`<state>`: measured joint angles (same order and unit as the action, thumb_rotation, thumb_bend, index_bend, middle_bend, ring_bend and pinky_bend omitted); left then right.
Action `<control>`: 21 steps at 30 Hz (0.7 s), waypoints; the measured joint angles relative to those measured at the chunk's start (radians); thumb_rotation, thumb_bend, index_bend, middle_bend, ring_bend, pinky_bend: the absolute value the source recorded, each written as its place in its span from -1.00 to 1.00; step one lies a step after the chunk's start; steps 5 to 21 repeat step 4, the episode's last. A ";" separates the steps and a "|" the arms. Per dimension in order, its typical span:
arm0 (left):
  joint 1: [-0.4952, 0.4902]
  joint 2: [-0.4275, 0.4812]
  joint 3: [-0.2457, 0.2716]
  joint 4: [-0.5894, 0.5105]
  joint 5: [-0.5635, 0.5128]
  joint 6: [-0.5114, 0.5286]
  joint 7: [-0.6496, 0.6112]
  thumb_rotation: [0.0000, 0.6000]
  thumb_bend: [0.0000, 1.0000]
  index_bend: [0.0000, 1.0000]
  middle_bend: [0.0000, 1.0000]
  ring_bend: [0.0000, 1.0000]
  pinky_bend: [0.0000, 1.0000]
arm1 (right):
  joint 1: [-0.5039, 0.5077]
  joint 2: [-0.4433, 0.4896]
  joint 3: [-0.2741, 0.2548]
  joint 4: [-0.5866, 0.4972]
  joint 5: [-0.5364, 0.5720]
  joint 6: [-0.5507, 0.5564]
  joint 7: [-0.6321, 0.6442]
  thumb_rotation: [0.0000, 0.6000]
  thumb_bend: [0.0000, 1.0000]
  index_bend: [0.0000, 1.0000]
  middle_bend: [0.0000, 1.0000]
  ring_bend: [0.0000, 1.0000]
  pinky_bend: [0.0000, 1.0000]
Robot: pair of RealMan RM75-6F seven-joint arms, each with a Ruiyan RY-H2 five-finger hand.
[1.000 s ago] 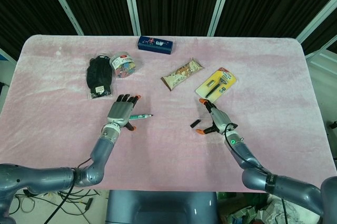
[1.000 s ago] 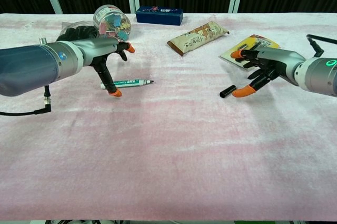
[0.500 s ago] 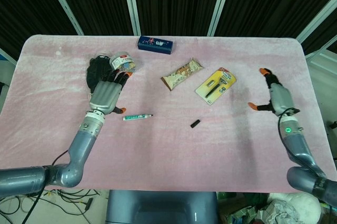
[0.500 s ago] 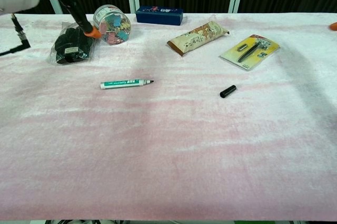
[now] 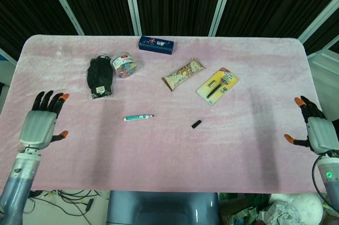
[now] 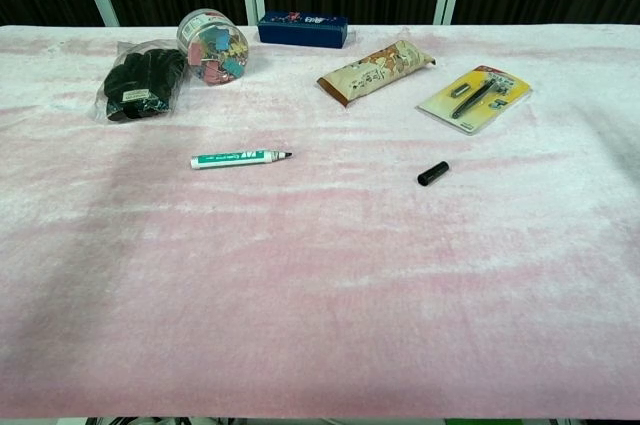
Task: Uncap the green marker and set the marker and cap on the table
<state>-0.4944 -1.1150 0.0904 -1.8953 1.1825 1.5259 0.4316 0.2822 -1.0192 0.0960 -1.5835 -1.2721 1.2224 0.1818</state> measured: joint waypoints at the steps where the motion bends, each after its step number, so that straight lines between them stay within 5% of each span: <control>1: 0.036 0.007 0.020 0.012 0.018 0.019 -0.036 1.00 -0.87 -0.77 -0.77 -1.00 -1.00 | -0.019 -0.004 -0.011 -0.007 -0.013 0.033 -0.014 1.00 -0.79 -1.00 -1.00 -0.96 -0.71; 4: 0.117 0.010 0.057 0.063 0.065 0.072 -0.129 1.00 -0.87 -0.77 -0.77 -1.00 -1.00 | -0.087 -0.026 -0.053 -0.026 -0.072 0.140 -0.064 1.00 -0.78 -1.00 -1.00 -0.96 -0.71; 21: 0.117 0.010 0.057 0.063 0.065 0.072 -0.129 1.00 -0.87 -0.77 -0.77 -1.00 -1.00 | -0.087 -0.026 -0.053 -0.026 -0.072 0.140 -0.064 1.00 -0.78 -1.00 -1.00 -0.96 -0.71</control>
